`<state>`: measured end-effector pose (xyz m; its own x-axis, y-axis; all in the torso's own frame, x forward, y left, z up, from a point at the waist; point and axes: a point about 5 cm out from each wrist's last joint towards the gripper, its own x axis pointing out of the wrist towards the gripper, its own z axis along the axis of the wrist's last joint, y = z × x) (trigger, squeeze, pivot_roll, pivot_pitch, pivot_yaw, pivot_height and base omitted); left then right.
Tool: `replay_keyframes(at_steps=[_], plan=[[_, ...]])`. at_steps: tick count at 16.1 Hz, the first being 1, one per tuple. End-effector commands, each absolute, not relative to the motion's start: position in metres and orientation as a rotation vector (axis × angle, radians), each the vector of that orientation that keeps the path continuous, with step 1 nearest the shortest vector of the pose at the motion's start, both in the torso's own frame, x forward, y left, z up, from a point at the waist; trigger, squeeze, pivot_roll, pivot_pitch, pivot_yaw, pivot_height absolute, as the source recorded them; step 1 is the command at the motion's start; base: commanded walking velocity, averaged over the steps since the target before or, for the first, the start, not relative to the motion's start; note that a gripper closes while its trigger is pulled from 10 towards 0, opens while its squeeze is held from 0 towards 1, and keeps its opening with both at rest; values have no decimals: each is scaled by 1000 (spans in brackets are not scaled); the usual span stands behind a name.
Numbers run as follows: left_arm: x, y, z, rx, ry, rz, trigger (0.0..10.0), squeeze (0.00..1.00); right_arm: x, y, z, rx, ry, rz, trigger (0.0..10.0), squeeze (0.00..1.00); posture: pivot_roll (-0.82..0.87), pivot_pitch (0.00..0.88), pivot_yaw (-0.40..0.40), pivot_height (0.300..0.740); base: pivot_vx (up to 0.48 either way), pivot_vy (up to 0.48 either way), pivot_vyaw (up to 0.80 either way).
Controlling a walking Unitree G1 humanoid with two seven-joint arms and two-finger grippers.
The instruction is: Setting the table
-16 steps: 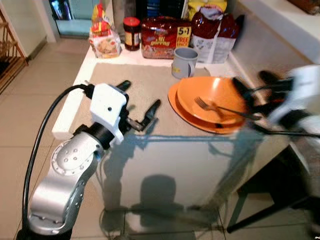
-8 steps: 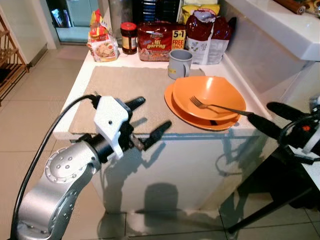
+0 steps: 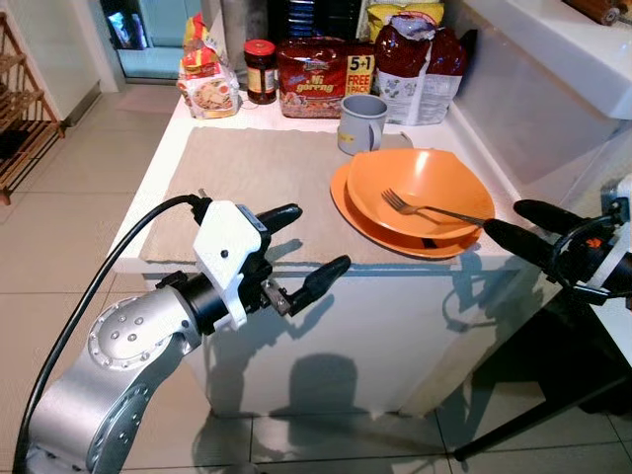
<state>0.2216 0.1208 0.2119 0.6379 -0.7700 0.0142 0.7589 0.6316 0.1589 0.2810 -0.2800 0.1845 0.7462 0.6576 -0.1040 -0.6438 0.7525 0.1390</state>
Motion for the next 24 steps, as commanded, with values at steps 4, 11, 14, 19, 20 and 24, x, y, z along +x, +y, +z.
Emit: replay_keyframes(at_steps=[4,11,14,19,20,24], plan=[[218,119,212,149,-71,-911,10000,0,286,-279,186,82,138,740,7490,0,87,0,-42,740,0,0,0],[219,118,213,150,-70,-908,10000,0,296,-272,180,93,130,739,0,0,93,0,-46,740,0,0,0],[218,117,213,150,-70,-913,10000,0,297,-272,181,96,125,742,0,0,91,0,-44,740,0,0,0],[219,116,213,149,-70,-916,10000,0,299,-269,180,89,134,755,0,0,92,0,-47,740,0,0,0],[219,116,213,148,-70,-916,10000,0,299,-268,180,86,137,758,0,0,92,0,-47,740,0,0,0],[219,117,212,151,-69,-918,10000,0,299,-266,179,82,147,778,0,0,91,0,-47,740,0,0,0]])
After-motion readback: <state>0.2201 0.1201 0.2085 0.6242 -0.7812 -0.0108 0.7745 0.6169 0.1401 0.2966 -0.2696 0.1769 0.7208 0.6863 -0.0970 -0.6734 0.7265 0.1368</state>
